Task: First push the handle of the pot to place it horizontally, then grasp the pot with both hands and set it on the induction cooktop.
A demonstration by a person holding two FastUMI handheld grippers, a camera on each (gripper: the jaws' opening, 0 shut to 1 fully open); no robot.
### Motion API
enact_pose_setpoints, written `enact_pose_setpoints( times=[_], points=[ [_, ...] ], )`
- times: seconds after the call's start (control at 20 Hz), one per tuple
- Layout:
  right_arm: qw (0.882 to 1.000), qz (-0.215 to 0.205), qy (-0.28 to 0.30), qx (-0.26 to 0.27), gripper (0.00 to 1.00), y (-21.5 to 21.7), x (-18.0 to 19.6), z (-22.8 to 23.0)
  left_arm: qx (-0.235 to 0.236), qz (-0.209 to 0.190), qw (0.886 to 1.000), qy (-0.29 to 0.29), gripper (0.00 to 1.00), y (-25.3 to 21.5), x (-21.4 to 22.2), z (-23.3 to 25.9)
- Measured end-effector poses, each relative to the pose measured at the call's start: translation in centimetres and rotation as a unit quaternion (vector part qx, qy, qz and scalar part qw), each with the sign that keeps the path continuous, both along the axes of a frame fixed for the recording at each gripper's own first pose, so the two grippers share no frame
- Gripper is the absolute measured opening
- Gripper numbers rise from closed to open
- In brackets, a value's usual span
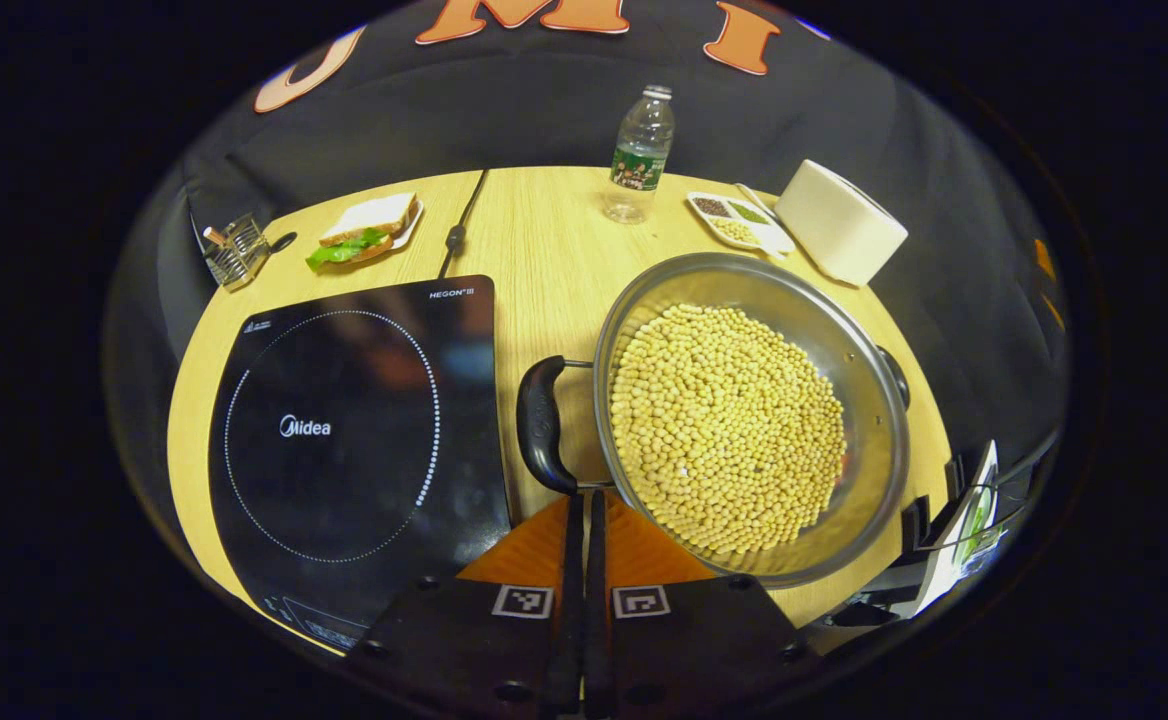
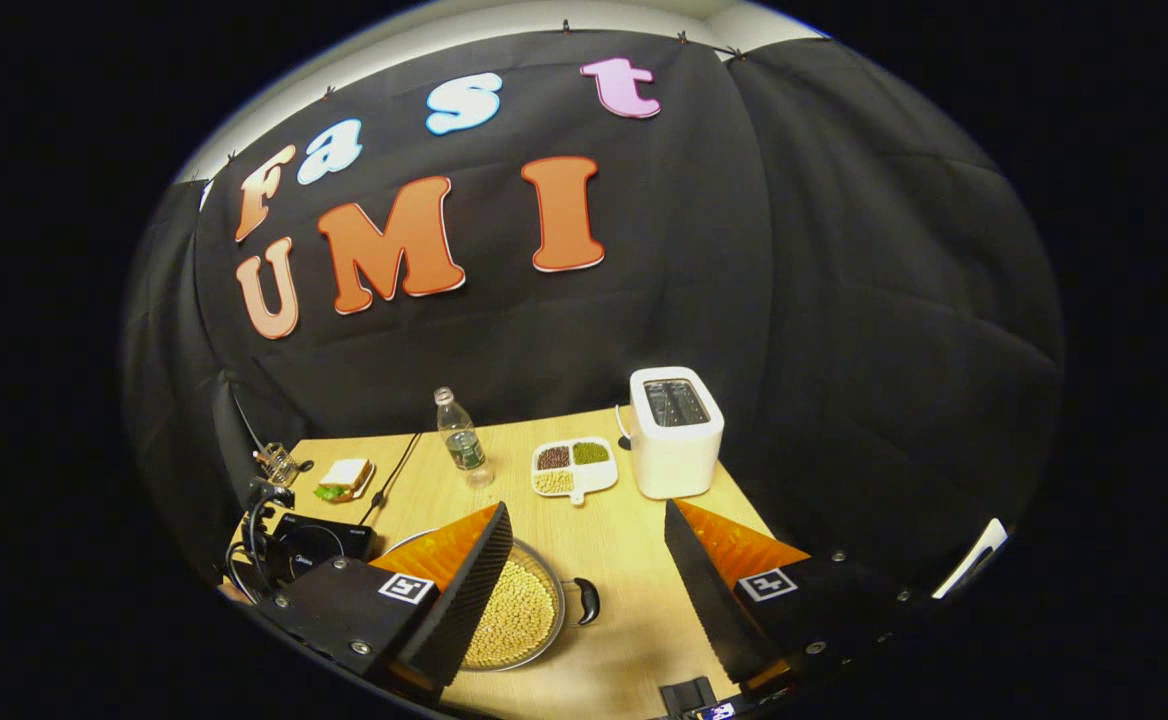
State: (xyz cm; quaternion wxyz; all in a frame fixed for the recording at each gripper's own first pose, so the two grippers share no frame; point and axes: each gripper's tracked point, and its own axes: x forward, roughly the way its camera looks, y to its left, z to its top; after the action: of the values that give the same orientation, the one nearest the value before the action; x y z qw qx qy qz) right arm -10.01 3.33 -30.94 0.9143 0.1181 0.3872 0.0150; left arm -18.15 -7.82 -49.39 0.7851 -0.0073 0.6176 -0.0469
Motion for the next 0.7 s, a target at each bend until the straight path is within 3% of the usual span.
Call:
enact_pose_setpoints(
  times=[0.05, 0.15, 0.25, 0.3, 0.45, 0.5, 0.7],
  points=[
    [1.000, 0.004, 0.014, 0.004, 0.95, 0.5, -0.2, -0.9, -0.003, 0.003, 1.000, -0.007, 0.09, 0.3, -0.1, 0.5],
    [0.999, 0.013, 0.039, 0.015, 0.95, 1.7, -0.5, -2.6, -0.013, 0.010, 1.000, -0.017, 0.20, 0.5, -0.1, 1.1],
    [0.998, 0.023, 0.062, 0.023, 0.95, 2.7, -1.0, -4.1, -0.013, 0.017, 0.999, -0.025, 0.43, 1.1, 0.3, 2.0],
    [0.997, 0.029, 0.073, 0.026, 0.95, 3.1, -1.0, -4.9, -0.015, 0.019, 0.999, -0.032, 0.63, 1.2, 0.8, 2.6],
    [0.993, 0.043, 0.103, 0.032, 0.95, 4.2, -1.1, -7.1, -0.035, 0.033, 0.997, -0.061, 0.82, 0.9, 2.6, 4.3],
    [0.992, 0.048, 0.112, 0.033, 0.94, 4.7, -1.5, -8.0, -0.040, 0.035, 0.996, -0.067, 0.95, 0.8, 3.2, 4.6],
    [0.987, 0.070, 0.142, 0.031, 0.94, 6.2, -2.0, -10.4, -0.026, 0.035, 0.996, -0.072, 0.96, 1.3, 5.0, 3.1]
  ],
)
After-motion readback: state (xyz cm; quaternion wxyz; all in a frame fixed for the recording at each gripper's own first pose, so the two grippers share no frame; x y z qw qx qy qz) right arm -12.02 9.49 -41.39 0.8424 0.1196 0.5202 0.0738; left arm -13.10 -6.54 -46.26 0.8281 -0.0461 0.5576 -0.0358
